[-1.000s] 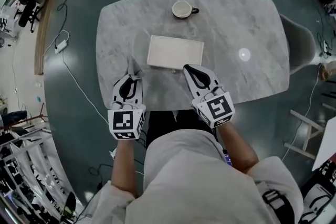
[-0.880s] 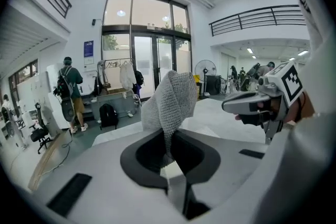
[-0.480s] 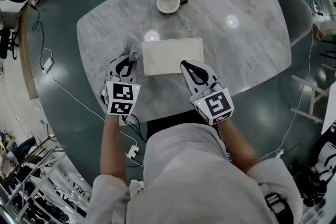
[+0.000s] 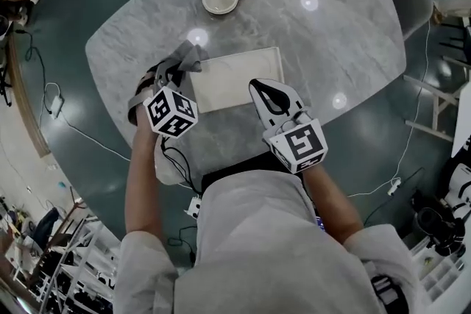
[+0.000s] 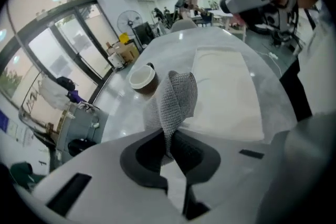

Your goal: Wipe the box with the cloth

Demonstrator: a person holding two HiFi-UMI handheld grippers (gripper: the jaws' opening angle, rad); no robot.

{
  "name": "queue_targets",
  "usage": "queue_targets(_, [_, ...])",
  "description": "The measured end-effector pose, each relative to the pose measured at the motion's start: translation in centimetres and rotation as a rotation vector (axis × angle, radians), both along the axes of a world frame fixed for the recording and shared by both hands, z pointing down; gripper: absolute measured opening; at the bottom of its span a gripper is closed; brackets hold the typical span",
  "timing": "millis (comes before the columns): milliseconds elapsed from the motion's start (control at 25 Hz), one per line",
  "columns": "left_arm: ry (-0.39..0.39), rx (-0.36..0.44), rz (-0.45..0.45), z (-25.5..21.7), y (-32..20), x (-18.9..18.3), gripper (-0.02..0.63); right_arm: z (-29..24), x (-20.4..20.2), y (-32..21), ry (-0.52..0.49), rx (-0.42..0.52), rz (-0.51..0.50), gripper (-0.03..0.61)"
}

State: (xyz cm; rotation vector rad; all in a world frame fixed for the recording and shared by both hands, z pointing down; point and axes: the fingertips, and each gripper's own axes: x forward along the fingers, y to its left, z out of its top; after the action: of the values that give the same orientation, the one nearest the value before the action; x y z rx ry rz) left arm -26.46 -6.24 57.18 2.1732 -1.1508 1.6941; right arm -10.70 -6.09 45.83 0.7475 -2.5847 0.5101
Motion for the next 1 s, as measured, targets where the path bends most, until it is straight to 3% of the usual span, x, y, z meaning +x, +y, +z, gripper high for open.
queue_targets(80, [-0.096,-0.025,0.102,0.8,-0.1,-0.4,0.035,-0.2,-0.2,0.0,-0.004,-0.007,0.002,0.026])
queue_targets(160, [-0.135,-0.044,0.165,1.2,-0.1,-0.4,0.035,-0.1,-0.3,0.0,-0.006,-0.012,0.0,0.026])
queue_targets(280, [-0.132,-0.046,0.199,1.3,-0.2,0.2,0.035,0.3,-0.4,-0.3,-0.004,-0.023,0.004,0.026])
queue_targets(640, [-0.284,-0.035,0.32,2.2,0.4,0.9,0.035,0.6,-0.4,-0.4,0.002,-0.034,-0.002,0.026])
queue_targets(1000, [-0.28,-0.032,0.313,2.4,2.0,1.6,0.035,0.6,-0.1,0.1,0.001,-0.042,-0.011,0.026])
